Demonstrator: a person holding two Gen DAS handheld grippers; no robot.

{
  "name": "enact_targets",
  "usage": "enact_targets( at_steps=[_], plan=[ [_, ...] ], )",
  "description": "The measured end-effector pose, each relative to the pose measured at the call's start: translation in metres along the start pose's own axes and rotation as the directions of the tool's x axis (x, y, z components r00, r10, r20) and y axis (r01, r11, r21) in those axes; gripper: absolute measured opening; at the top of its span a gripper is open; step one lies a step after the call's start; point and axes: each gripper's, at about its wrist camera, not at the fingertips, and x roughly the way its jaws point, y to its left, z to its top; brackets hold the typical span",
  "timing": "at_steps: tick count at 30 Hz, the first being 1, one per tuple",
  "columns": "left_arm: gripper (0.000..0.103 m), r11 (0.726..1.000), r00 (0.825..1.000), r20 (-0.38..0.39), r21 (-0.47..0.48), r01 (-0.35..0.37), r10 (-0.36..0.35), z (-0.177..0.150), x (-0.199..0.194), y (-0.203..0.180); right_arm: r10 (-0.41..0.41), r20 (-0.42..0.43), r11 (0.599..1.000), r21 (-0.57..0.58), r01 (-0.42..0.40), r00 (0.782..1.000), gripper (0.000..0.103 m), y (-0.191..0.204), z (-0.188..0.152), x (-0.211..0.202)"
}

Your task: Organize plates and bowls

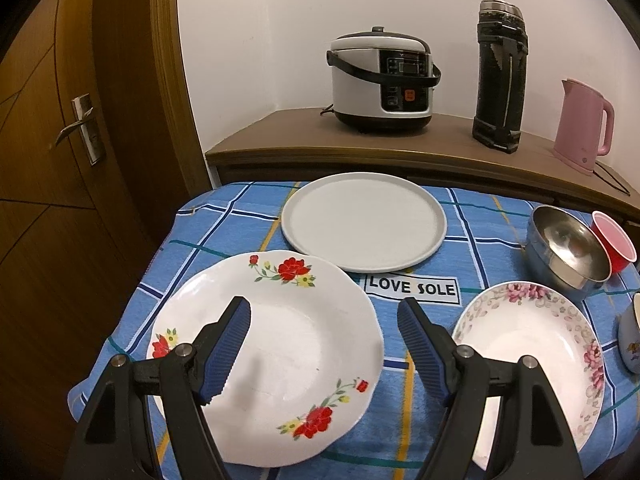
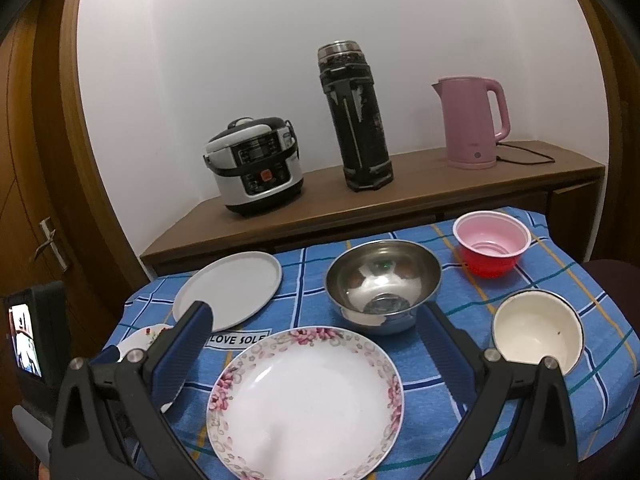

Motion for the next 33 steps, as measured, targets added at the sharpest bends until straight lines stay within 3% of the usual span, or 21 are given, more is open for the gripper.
enact_targets(
  at_steps=[11,15,22,25,30,33],
  plan=[
    [0.078,0.999,1.000,-0.003,-0.025,-0.020,0.020,0.001,0.004,0.061,0.083,-0.072,0.994,-0.060,-0.087,0.994,0.103,0.020,-0.010,0.021],
    [0.078,0.994,0.997,-0.023,-0.068,-0.082,0.080,0.000,0.011,0.096,0.152,-0.118,0.981,-0.101,-0.164,0.981,0.094,0.040,-0.017,0.034],
    [0.078,0.989,0.994,-0.070,-0.113,-0.091,0.084,-0.002,0.028,0.130,0.241,-0.261,0.952,-0.122,-0.279,0.935,0.082,0.075,-0.031,0.070],
    [0.078,0.990,0.994,-0.099,-0.125,-0.064,0.052,-0.004,0.039,0.135,0.269,-0.330,0.940,-0.114,-0.322,0.905,0.073,0.089,-0.039,0.087],
    [0.078,0.993,0.990,-0.139,-0.116,-0.011,-0.005,-0.007,0.055,0.134,0.276,-0.384,0.927,-0.138,-0.350,0.881,0.064,0.107,-0.048,0.107],
    [0.078,0.993,0.989,-0.145,-0.118,0.005,-0.022,-0.008,0.059,0.137,0.278,-0.426,0.919,-0.142,-0.367,0.861,0.049,0.115,-0.053,0.120]
  ],
)
